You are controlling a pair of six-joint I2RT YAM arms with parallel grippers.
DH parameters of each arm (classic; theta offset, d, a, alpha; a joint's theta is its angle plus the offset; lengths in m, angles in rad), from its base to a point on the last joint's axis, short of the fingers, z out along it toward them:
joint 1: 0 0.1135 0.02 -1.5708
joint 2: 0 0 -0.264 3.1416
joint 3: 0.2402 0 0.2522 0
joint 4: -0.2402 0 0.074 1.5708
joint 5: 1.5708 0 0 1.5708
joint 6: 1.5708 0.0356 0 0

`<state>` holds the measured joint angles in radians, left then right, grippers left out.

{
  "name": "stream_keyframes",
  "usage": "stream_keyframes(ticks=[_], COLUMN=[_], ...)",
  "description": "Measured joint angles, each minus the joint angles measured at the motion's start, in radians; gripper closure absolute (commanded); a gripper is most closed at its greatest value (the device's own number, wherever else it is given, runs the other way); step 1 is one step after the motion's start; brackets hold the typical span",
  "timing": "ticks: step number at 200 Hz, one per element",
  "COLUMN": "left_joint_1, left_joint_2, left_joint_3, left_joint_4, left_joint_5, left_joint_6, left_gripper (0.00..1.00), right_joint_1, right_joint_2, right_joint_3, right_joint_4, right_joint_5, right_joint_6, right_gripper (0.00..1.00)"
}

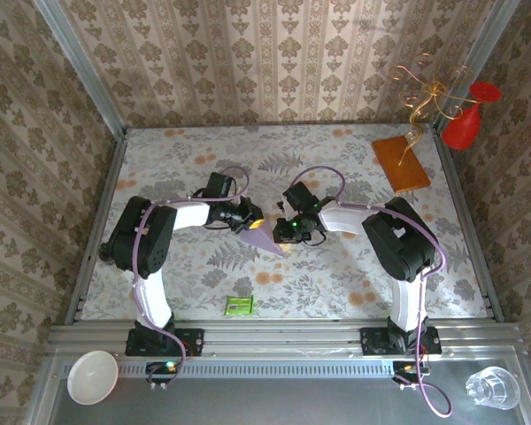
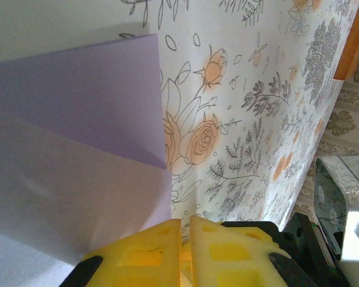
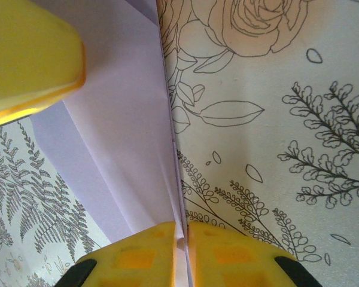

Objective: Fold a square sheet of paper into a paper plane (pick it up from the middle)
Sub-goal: Fourth fold the wing at the center of the table.

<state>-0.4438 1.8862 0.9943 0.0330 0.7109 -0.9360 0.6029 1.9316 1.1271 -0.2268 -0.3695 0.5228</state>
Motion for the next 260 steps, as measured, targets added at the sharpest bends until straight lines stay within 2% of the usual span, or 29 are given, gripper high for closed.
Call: stream_keyframes(ticks=[79,194,260], left_joint_1=[-0.037,-0.036,-0.034], left_joint_2=[-0.033,0.028,0.028], left_joint_3=[-0.019,-0.018,-0.021], left_joint_4=[-0.023,-0.025,-0.026], left_joint_5=[-0.019,-0.029,-0.03], left_joint_6=[0.017,0.021,0.032], left_gripper=[0.87,0.88,0.88], right_joint_1=[0.0,0.0,-0.01], right_joint_2=[0.001,0.001,-0.039], right_joint_3=[0.0,0.0,-0.026], right_joint_4=[0.0,0.0,0.01], right_joint_5=[0.0,0.0,-0.019], right_joint_6=[0.0,0.0,0.016], right_gripper=[0.83,0.83,0.73])
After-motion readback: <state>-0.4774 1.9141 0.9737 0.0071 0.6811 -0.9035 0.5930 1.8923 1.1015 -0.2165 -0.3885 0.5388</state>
